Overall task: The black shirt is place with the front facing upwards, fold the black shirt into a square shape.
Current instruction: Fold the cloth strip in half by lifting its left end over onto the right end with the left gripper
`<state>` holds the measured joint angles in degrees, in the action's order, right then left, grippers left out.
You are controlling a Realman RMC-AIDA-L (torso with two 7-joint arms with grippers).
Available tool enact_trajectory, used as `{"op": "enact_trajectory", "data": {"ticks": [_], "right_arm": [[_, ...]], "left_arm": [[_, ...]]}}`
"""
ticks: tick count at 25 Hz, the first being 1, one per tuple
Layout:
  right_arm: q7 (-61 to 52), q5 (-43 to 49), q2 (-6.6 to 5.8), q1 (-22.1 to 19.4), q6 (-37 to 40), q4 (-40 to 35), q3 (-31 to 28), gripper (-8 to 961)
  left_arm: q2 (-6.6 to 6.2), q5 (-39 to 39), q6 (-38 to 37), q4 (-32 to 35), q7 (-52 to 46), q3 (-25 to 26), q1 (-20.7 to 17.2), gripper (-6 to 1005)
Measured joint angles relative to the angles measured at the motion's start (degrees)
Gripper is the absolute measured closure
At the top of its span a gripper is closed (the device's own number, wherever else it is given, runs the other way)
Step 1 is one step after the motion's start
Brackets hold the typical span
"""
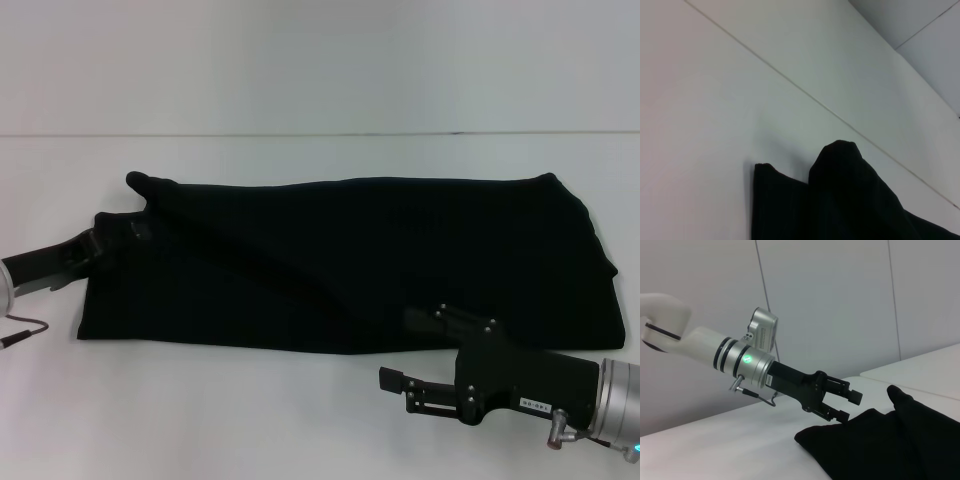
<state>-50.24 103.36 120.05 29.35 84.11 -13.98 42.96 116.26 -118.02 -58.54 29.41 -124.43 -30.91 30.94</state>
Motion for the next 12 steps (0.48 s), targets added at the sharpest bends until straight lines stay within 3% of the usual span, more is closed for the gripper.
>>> {"op": "enact_trajectory", "data": {"ticks": [12], "right_arm": [[-0.2, 0.0, 0.00, 0.0, 0.2, 0.0, 0.0, 71]], "left_arm": [[0.01, -0.1, -3.2, -0.1, -1.2, -0.9, -0.2, 164]]}}
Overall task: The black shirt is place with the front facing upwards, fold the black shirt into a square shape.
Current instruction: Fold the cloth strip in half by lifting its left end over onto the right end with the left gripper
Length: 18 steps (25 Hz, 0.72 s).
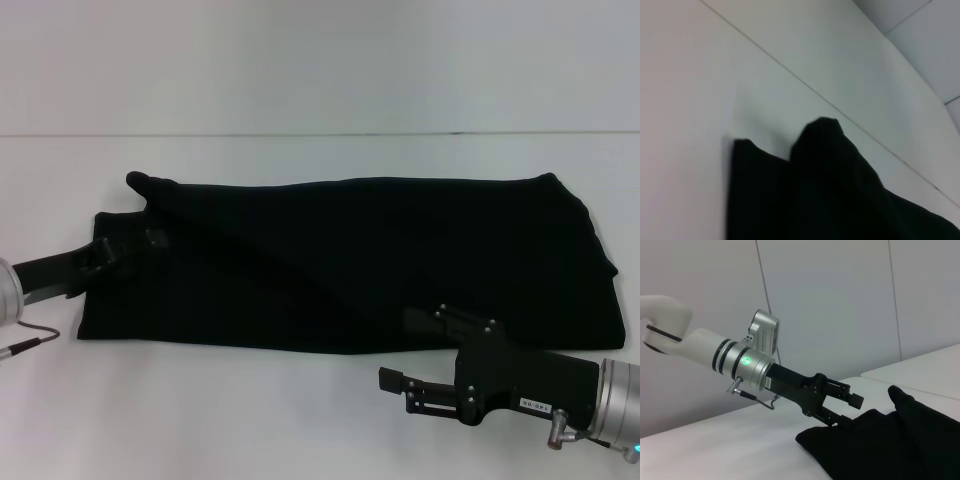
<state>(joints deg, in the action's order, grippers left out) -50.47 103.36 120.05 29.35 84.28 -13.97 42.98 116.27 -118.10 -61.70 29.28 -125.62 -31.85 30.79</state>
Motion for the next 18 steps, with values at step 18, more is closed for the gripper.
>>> {"op": "enact_trajectory", "data": {"ticks": [18], "right_arm": [[-0.1, 0.0, 0.00, 0.3, -0.1, 0.0, 0.0, 70]], "left_arm": [[-0.51, -0.2, 2.8, 0.4, 0.8, 1.7, -1.0, 165]]}}
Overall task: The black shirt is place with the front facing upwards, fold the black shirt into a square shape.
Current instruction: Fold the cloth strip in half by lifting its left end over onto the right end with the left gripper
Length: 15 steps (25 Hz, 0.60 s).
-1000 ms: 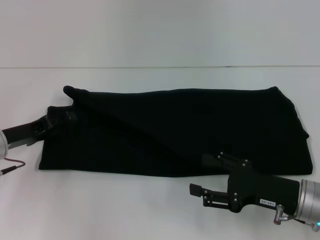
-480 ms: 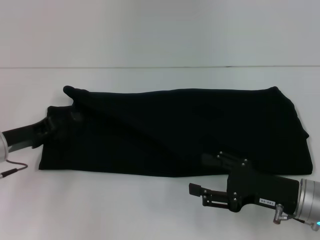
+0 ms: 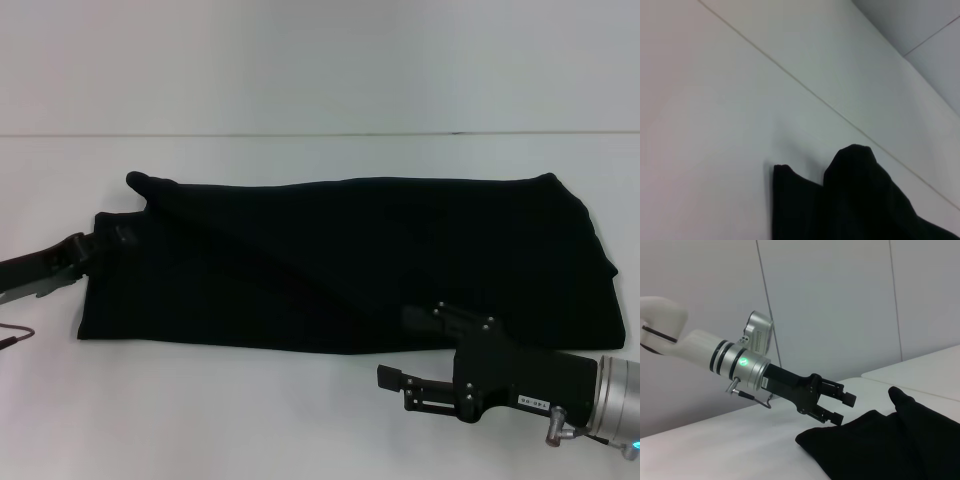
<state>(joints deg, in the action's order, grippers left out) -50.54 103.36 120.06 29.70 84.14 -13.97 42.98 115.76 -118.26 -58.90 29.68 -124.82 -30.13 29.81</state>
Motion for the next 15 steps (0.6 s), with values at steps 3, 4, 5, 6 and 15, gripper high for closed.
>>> {"op": "enact_trajectory", "data": {"ticks": [3, 4, 5, 6, 15], "right_arm": [[0.0, 0.0, 0.00, 0.0, 0.0, 0.0, 0.0, 70], [0.0, 0.0, 0.00, 0.1, 0.0, 0.0, 0.0, 70], [0.0, 0.0, 0.00, 0.1, 0.0, 0.0, 0.0, 70], [0.0, 0.0, 0.00, 0.1, 0.0, 0.0, 0.0, 71], [-0.1, 0.0, 0.00, 0.3, 0.0, 0.0, 0.0, 70]], "left_arm": [[0.00, -0.4, 0.2, -0.1, 0.2, -0.1, 0.0, 167], [0.00, -0.4, 0.2, -0.2, 0.2, -0.2, 0.0, 168], [0.01, -0.4, 0.3, -0.2, 0.2, -0.4, 0.0, 169], [0.07, -0.5, 0.5, -0.2, 0.2, -0.7, 0.0, 170], [0.43, -0.5, 1.0, -0.4, 0.2, -1.4, -0.1, 177]]}}
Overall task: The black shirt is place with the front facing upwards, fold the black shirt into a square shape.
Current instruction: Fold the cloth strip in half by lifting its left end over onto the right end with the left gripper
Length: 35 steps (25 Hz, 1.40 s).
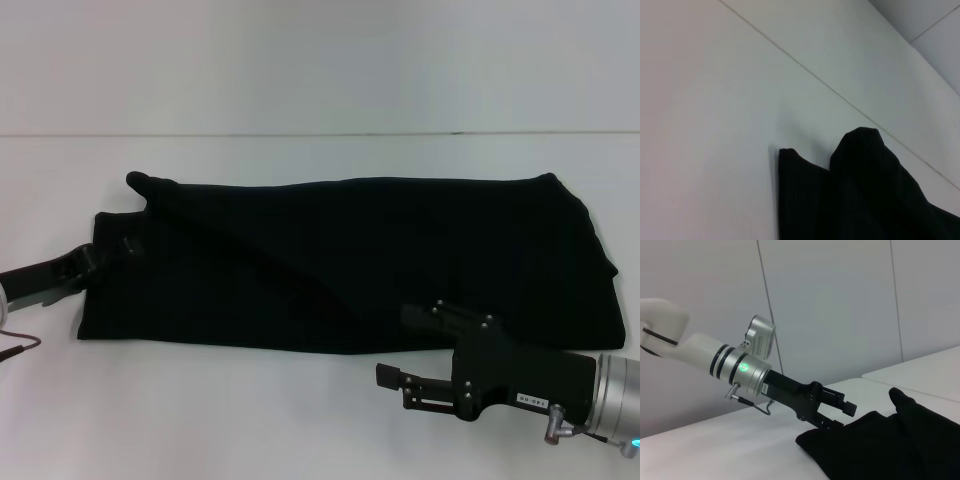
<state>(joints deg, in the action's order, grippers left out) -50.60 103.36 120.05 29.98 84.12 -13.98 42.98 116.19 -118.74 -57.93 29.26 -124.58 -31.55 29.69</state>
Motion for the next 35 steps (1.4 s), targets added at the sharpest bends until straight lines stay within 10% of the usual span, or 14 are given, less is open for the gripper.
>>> {"op": "enact_trajectory", "data": {"ticks": [20, 35], "right_arm": [[0.0, 0.0, 0.00, 0.2, 0.1, 0.0, 0.0, 70], [0.0, -0.4, 0.00, 0.2, 0.4, 0.0, -0.1, 71]], "left_arm": [[-0.51, 0.0, -2.7, -1.4, -0.7, -1.4, 1.6, 193], [-0.18, -2.5, 1.0, -0.6, -1.4, -7.5, 2.8, 587]]}}
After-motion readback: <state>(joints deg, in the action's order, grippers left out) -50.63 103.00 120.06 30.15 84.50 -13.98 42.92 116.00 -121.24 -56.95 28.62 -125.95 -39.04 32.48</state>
